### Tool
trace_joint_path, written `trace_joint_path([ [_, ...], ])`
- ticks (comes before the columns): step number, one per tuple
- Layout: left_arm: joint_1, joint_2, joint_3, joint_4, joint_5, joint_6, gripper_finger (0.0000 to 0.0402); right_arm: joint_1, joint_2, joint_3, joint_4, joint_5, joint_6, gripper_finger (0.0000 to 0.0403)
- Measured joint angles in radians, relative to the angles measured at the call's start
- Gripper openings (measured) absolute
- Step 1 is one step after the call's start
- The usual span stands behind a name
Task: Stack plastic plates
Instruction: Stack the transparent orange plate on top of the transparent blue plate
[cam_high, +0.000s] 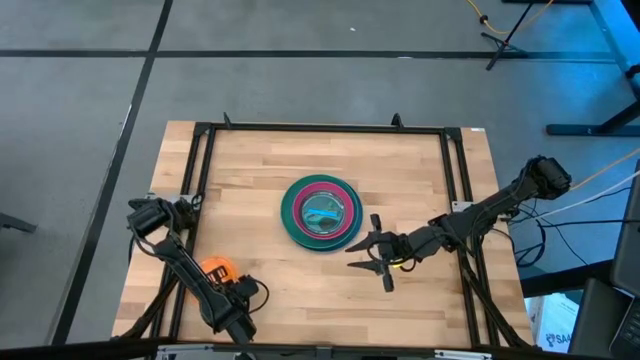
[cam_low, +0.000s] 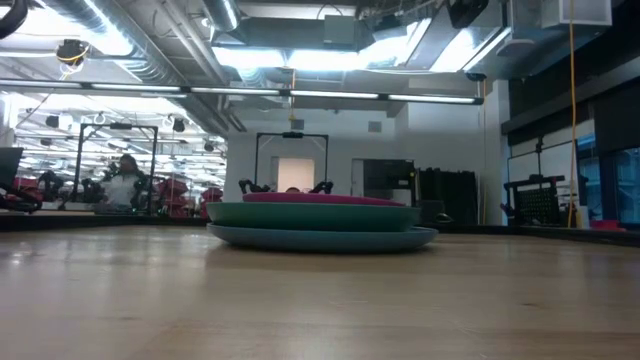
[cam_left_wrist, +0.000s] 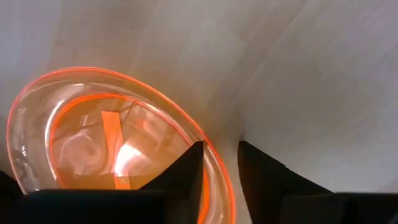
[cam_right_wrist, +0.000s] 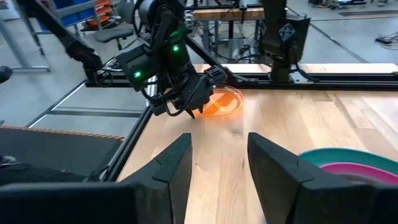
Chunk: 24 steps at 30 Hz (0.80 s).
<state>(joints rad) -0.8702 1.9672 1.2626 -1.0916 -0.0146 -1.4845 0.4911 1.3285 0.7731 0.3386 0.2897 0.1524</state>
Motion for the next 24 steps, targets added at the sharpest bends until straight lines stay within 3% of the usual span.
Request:
trace_joint_path([
  [8,0.002,0.004,-0.003,-0.047,-0.029,0.087,0.0012,0.0,0.0,0.0,0.002,0.016,0.0,0.015],
  [15,0.033,0.004,0.021,-0.102,-0.073,0.226,0.0003,-0.001,0.0,0.0,0.003,0.016,0.0,0.015],
  [18,0.047,0.004,0.073,-0.174,-0.146,0.28,0.0003,-0.001,0.0,0.0,0.003,0.016,0.0,0.015],
  [24,0.085,0.003,0.219,-0.281,-0.409,0.48,0.0002,-0.001,0.0,0.0,0.003,0.016,-0.001,0.015],
])
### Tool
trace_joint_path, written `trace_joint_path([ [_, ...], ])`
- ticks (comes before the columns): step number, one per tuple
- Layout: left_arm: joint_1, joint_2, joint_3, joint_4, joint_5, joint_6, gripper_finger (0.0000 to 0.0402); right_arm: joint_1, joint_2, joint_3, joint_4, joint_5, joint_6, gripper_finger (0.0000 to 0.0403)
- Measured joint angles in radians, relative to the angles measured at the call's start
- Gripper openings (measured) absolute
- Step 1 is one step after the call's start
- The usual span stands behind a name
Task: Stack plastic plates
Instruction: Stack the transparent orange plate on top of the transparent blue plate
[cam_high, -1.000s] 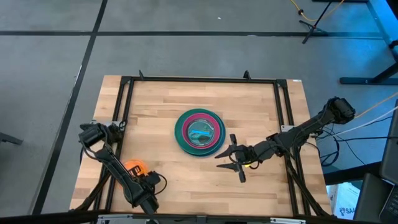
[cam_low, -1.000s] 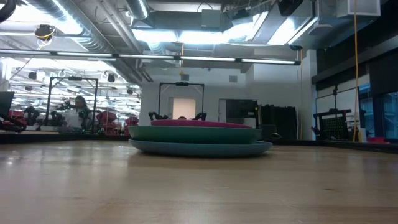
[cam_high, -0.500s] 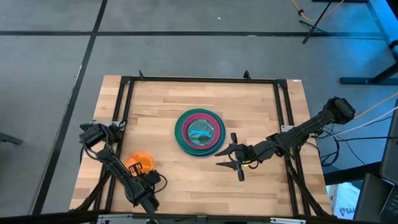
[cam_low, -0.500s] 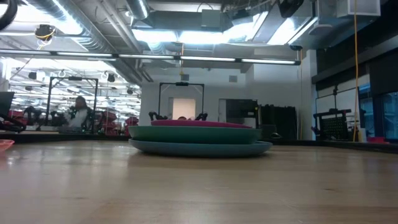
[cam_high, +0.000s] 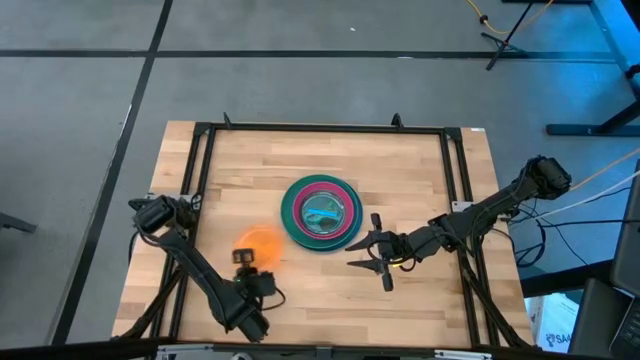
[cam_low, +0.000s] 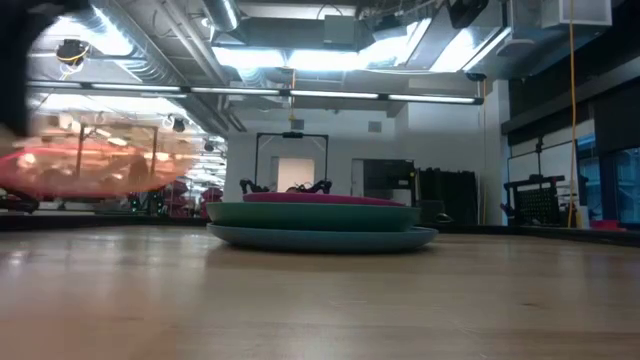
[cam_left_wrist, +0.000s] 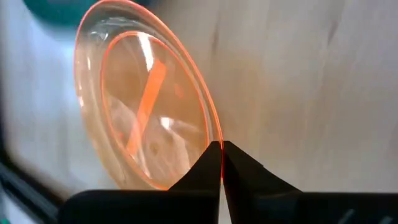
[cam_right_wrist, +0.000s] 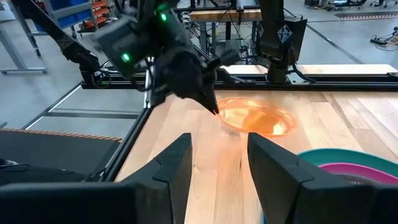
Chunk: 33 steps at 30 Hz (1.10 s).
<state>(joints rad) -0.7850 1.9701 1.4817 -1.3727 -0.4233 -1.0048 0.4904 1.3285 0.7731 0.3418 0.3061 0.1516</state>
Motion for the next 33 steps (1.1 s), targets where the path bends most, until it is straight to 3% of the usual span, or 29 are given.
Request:
trace_joint_path([
  [6,0.07,0.0,0.117,0.008,-0.218,0.333,0.0002,0.0,0.0,0.0,0.0,0.0,0.0,0.015],
  [10,0.158,-0.001,0.134,0.043,-0.271,0.531,0.0002,0.0,0.0,0.0,0.002,0.0,-0.005,0.015],
  [18,0.362,-0.001,0.077,0.216,-0.261,0.882,0.0002,-0.009,0.0,0.0,0.003,0.017,-0.03,0.015],
  [25,0.508,-0.001,-0.01,0.41,-0.129,1.088,0.0001,-0.009,0.0,0.0,-0.004,0.017,-0.031,0.015],
  [33,0.584,-0.001,-0.091,0.589,0.009,1.114,0.0001,-0.009,0.0,0.0,-0.009,0.07,-0.098,0.015],
])
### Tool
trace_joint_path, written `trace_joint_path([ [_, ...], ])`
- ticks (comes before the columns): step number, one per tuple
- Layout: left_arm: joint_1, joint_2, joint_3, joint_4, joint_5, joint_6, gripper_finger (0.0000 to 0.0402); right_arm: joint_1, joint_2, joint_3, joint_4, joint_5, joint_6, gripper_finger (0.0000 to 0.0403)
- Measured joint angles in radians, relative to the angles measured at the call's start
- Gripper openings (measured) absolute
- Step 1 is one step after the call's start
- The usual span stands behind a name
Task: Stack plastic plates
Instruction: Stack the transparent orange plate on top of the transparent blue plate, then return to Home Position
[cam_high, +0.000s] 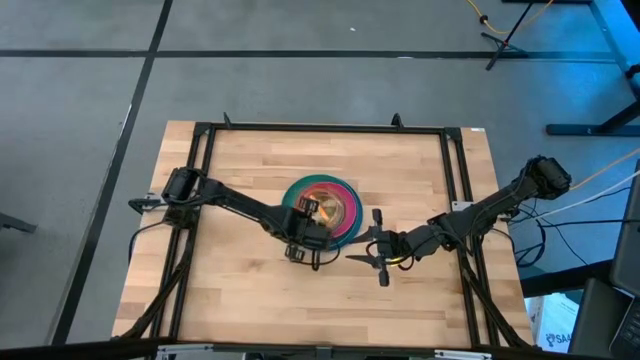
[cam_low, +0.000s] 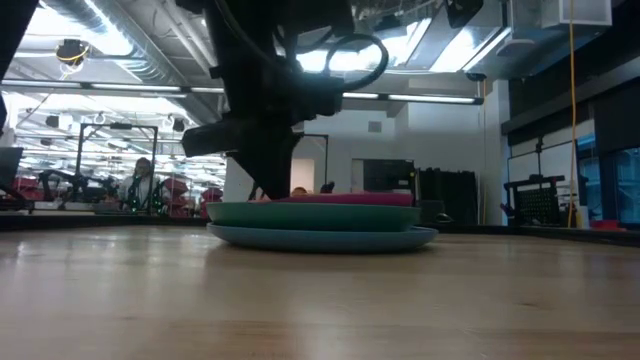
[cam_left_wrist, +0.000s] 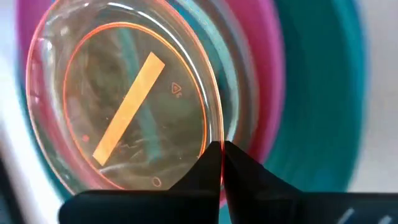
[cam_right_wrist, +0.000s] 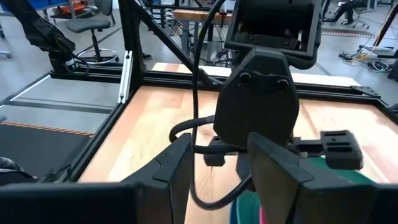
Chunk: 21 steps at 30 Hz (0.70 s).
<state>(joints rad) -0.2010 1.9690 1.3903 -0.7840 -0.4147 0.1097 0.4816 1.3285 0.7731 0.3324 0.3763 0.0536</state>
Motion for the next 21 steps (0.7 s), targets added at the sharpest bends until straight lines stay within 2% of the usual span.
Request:
trace_joint_path([
  [4,0.0,0.0,0.0,0.035,0.04,-0.003,0.001,0.002,0.0,0.0,0.0,-0.001,0.0,0.015],
  [13,-0.005,0.0,0.013,0.021,0.053,-0.048,0.0093,0.002,0.0,0.0,-0.017,-0.01,0.001,0.015],
  [17,-0.04,-0.006,0.061,-0.041,0.064,-0.049,0.0104,0.0,0.0,0.0,-0.006,-0.01,-0.005,0.015],
  [21,-0.081,-0.067,0.074,-0.054,0.045,-0.048,0.0105,-0.013,-0.002,0.0,0.006,-0.014,-0.018,0.015],
])
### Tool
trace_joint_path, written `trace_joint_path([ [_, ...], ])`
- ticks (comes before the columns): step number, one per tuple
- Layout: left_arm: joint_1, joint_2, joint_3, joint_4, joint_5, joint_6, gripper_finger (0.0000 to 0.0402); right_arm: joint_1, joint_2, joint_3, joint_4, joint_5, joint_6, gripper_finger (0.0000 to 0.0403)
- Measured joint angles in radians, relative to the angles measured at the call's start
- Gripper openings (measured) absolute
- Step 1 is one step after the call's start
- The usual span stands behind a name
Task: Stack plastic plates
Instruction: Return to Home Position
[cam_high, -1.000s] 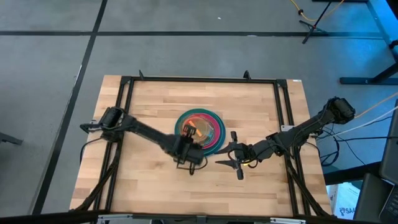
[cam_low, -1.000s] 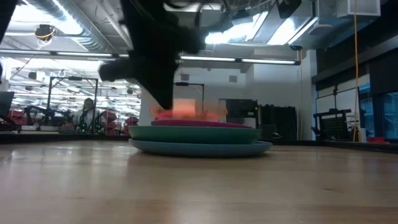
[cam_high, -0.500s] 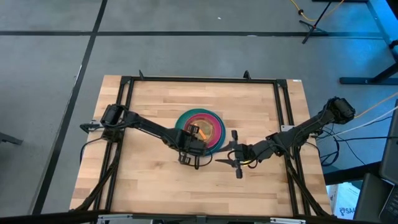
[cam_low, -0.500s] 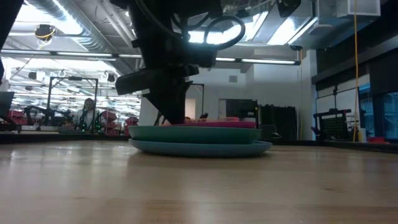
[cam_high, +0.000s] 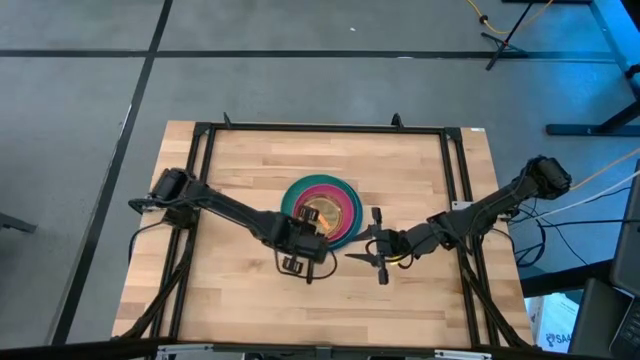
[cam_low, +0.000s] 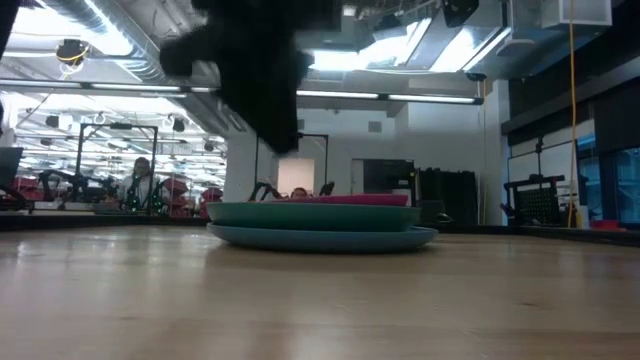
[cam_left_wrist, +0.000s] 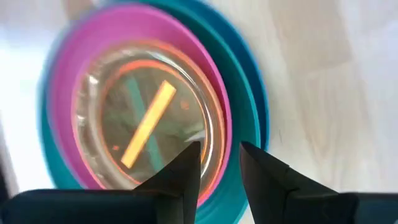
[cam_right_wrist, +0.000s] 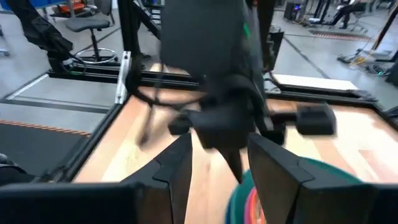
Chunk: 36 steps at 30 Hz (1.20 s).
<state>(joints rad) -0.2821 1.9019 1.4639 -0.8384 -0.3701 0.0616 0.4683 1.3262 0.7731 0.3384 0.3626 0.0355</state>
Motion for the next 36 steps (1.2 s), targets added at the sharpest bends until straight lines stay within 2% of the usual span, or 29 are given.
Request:
trace_joint_path([
  [5,-0.026,-0.099,-0.023,0.011,-0.009,-0.008,0.0105,-0.019,-0.011,0.0,0.0,-0.007,-0.038,0.015],
  [9,-0.034,-0.211,-0.095,0.074,-0.01,-0.008,0.0106,-0.025,-0.014,0.0,0.002,0.003,-0.081,0.015],
  [13,-0.032,-0.375,-0.28,0.274,-0.011,-0.008,0.0106,-0.033,-0.015,0.0,0.0,0.012,-0.102,0.015],
  [21,-0.024,-0.723,-0.738,0.801,-0.011,-0.032,0.0106,-0.092,-0.015,0.0,-0.011,0.011,-0.114,0.015],
  [29,-0.026,-0.931,-1.092,1.192,-0.014,-0.077,0.0106,-0.155,-0.015,-0.025,0.005,-0.033,-0.09,0.015],
  [32,-0.02,-0.99,-1.184,1.296,-0.017,-0.081,0.0106,-0.157,-0.016,-0.047,0.047,-0.028,-0.108,0.015],
  [36,-0.007,-1.108,-1.268,1.323,-0.006,-0.085,0.0106,-0.158,-0.046,-0.092,0.058,-0.004,-0.145,0.015],
])
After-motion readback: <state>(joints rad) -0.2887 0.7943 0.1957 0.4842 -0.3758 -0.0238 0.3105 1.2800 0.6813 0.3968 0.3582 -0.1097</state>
